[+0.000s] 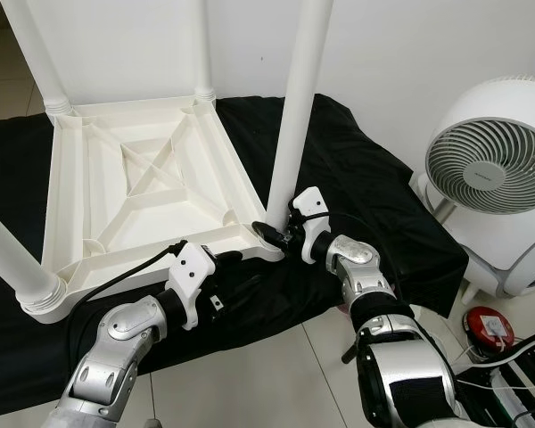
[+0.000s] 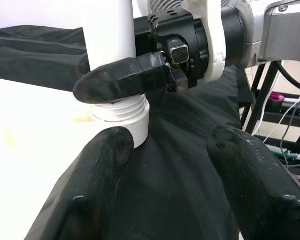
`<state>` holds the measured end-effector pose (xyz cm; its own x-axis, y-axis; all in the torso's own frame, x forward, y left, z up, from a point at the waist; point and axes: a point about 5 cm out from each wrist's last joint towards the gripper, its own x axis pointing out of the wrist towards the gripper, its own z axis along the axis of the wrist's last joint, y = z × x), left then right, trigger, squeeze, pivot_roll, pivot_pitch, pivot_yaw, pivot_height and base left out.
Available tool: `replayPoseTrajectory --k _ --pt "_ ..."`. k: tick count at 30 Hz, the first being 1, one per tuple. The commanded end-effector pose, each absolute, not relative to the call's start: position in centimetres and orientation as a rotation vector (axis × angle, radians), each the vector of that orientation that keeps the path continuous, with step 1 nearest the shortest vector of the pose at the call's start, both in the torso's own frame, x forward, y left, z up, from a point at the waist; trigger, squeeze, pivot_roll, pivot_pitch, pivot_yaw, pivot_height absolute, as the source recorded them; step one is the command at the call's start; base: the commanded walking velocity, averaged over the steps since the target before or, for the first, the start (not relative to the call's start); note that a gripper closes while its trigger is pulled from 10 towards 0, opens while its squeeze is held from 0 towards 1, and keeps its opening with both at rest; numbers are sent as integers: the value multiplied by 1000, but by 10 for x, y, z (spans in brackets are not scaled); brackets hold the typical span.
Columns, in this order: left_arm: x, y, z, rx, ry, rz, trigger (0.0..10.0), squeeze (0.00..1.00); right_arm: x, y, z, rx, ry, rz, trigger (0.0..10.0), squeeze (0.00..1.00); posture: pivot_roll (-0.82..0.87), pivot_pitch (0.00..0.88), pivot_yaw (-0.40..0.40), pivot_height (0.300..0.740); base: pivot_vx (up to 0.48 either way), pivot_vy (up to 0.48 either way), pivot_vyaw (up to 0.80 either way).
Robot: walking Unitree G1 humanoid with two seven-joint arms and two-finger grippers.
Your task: Building children table
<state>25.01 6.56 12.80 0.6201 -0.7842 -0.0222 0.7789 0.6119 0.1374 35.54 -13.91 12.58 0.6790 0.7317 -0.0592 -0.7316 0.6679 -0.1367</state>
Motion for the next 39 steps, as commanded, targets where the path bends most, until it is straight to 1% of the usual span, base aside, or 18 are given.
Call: replayPoseTrajectory --k 1,2,3,6,9,10,13,15,16,18,19,21,28,29,32,36,38,39 --pt "252 68 129 137 -43 -805 10000 0 353 -136 119 -141 11 765 10000 0 21 0 -56 740 0 0 0" --pt "252 68 129 137 -43 -805 10000 0 353 -136 119 -141 11 765 10000 0 21 0 -56 740 0 0 0" --pt "251 67 128 133 -40 -805 10000 0 352 -136 118 -123 0 691 10000 0 15 0 -56 740 0 0 0" --pt "251 67 126 132 -37 -809 10000 0 350 -133 118 -118 -13 634 10000 0 12 0 -55 740 0 0 0" --pt "250 66 125 133 -32 -816 10000 0 343 -125 116 -78 -33 537 10000 0 6 0 -53 740 0 0 0" --pt "250 66 125 134 -31 -820 10000 0 339 -120 114 -50 -32 472 10000 0 4 0 -53 740 0 0 0" --pt "250 66 125 134 -31 -822 10000 0 337 -118 112 -26 -29 419 10000 0 3 0 -53 740 0 0 0" --pt "251 65 126 135 -33 -827 10000 0 334 -113 108 12 -9 251 10000 0 -1 0 -57 740 0 0 0" --pt "251 65 126 135 -33 -827 10000 0 334 -113 108 12 -9 251 10000 0 -1 0 -57 740 0 0 0" --pt "252 63 126 135 -38 -831 10000 0 330 -103 104 65 25 142 10000 0 -2 0 -60 740 0 0 0" --pt "252 63 126 135 -38 -831 10000 0 330 -103 104 65 25 142 10000 0 -2 0 -60 740 0 0 0" --pt "252 62 127 135 -42 -832 10000 0 329 -91 104 84 39 160 10000 0 -2 0 -60 740 0 0 0" --pt "252 61 127 136 -45 -839 10000 0 327 -92 107 76 29 197 10000 0 -7 0 -60 740 0 0 0" --pt "252 60 128 137 -47 -840 10000 0 327 -97 108 75 20 211 10000 1000 -6 0 -61 740 0 0 0" --pt "253 61 129 137 -49 -836 10000 0 326 -104 112 85 -1 223 10000 1000 -3 0 -63 740 0 0 0" --pt "253 61 129 137 -50 -831 10000 0 327 -111 120 72 -55 296 10000 1000 -2 0 -64 740 0 0 0" --pt "253 62 130 137 -50 -829 10000 0 328 -118 125 25 -79 415 10000 1000 5 0 -61 740 0 0 0" --pt "253 62 130 137 -51 -828 10000 0 329 -121 126 11 -84 454 10000 114 5 0 -61 740 0 0 0"
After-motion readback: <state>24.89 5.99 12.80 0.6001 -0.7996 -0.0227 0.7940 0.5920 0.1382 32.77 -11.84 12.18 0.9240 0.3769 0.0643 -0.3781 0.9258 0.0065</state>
